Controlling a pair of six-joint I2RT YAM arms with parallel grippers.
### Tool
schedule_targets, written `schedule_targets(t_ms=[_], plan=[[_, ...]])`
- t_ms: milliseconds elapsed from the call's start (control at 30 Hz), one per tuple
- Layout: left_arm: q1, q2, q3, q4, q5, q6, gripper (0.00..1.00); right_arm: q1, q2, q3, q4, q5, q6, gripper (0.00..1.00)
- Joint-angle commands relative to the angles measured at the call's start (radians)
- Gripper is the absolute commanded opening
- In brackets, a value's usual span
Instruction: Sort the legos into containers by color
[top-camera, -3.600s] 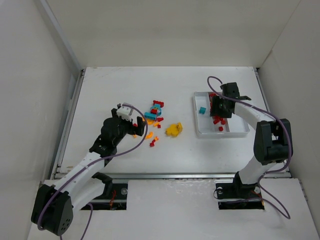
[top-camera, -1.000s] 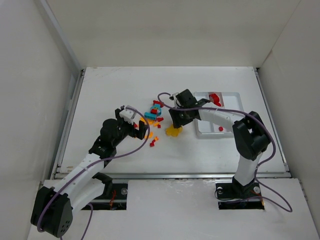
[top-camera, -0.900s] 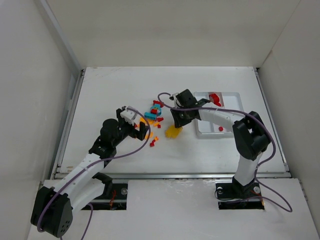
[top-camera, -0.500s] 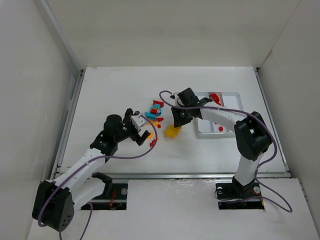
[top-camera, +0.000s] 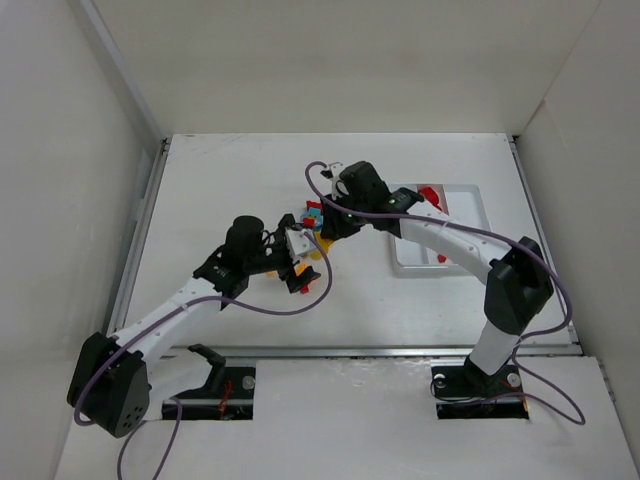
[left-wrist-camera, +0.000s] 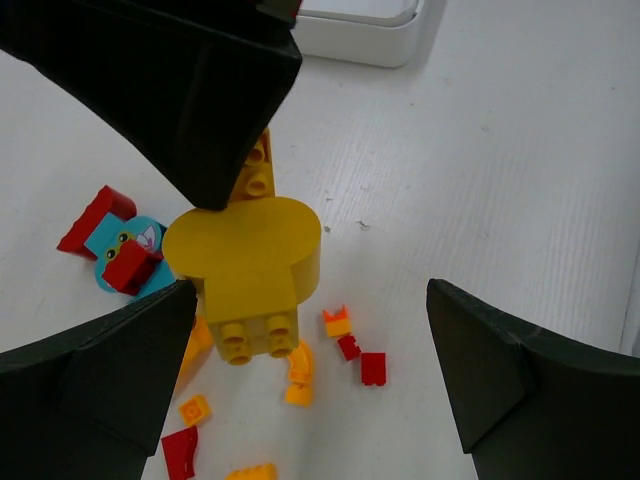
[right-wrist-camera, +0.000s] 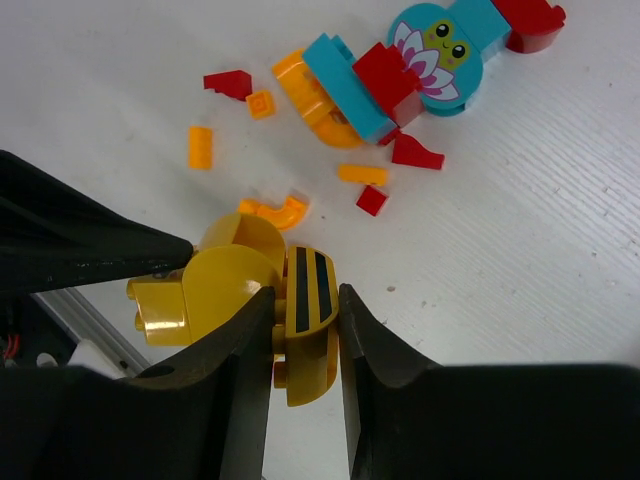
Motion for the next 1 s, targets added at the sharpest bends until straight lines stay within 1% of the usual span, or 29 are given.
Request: schedule_targets(t_ms=[0, 100, 133, 200, 267, 433, 533, 633, 667, 700, 800, 833, 867, 900, 967], plan=[[-0.031, 0.014, 0.019, 0.117, -0.101, -0.117, 0.99, 0.014, -0.036, 0.047, 0.034, 0.018, 0.049, 0.00], [-0.040, 0.034, 0.010, 0.152, -0.188, -0.157, 0.99, 0.026, -0.036, 0.056, 0.045, 0.008, 0.049, 0.00], [-0.040, 0.034, 0.010, 0.167, -0.223, -0.157, 0.99, 0.026, -0.036, 0.056, 0.045, -0.001, 0.049, 0.00], [-0.040, 0.034, 0.001, 0.187, -0.246, -0.140, 0.99, 0.035, -0.036, 0.046, 0.054, -0.015, 0.058, 0.00], [-0.040, 0.034, -0.008, 0.188, -0.246, -0.102, 0.99, 0.035, -0.047, 0.045, 0.063, -0.025, 0.058, 0.00], [-0.040, 0.064, -0.008, 0.214, -0.237, -0.068, 0.99, 0.045, -0.056, 0.036, 0.083, -0.045, 0.058, 0.00], [-0.040, 0.065, -0.008, 0.214, -0.210, -0.028, 0.93, 0.045, -0.067, 0.027, 0.101, -0.045, 0.067, 0.00], [-0.040, 0.074, -0.008, 0.168, -0.167, -0.005, 0.75, 0.045, -0.079, 0.018, 0.112, -0.065, 0.067, 0.00], [-0.040, 0.074, -0.008, 0.158, -0.154, -0.005, 0.67, 0.045, -0.088, 0.018, 0.112, -0.065, 0.067, 0.00], [-0.040, 0.074, -0.008, 0.146, -0.136, -0.005, 0.51, 0.045, -0.088, 0.009, 0.112, -0.065, 0.067, 0.00], [-0.040, 0.074, -0.008, 0.146, -0.124, -0.005, 0.30, 0.045, -0.088, 0.000, 0.122, -0.074, 0.067, 0.00], [-0.040, 0.074, -0.008, 0.146, -0.124, -0.005, 0.14, 0.045, -0.098, -0.001, 0.122, -0.074, 0.067, 0.00], [-0.040, 0.074, -0.008, 0.146, -0.124, -0.005, 0.06, 0.045, -0.098, -0.010, 0.132, -0.074, 0.067, 0.00], [-0.040, 0.074, 0.001, 0.137, -0.124, -0.005, 0.00, 0.045, -0.098, -0.025, 0.132, -0.050, 0.067, 0.00], [-0.040, 0.074, 0.001, 0.137, -0.160, -0.034, 0.00, 0.045, -0.107, -0.043, 0.132, -0.010, 0.067, 0.00]])
